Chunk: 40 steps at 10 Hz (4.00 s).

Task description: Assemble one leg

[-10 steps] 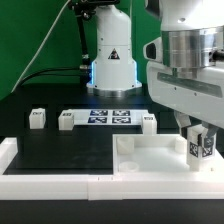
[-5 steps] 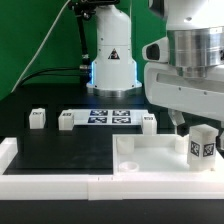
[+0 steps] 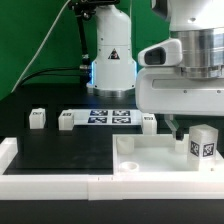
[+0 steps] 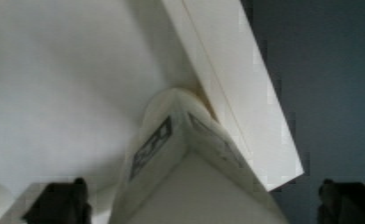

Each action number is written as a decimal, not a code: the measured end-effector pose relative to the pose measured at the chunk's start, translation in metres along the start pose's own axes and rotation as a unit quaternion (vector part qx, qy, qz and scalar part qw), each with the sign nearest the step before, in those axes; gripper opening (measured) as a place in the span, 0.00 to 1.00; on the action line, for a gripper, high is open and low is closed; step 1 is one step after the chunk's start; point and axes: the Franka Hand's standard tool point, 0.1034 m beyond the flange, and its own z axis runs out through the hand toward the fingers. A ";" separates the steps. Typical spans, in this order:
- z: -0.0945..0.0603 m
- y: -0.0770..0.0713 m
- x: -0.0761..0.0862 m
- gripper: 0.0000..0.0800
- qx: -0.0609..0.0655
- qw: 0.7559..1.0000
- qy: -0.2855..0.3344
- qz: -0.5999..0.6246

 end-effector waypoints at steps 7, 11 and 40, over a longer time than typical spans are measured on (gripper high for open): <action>0.000 0.007 0.003 0.37 -0.004 0.986 0.001 -0.169; 0.001 0.008 0.003 0.37 -0.003 0.999 0.002 -0.045; 0.001 0.012 0.004 0.36 -0.014 0.961 -0.004 -0.277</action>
Offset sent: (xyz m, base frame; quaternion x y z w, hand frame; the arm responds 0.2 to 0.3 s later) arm 0.0061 -0.0062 -0.0006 0.0026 -0.0111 -0.2955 0.9553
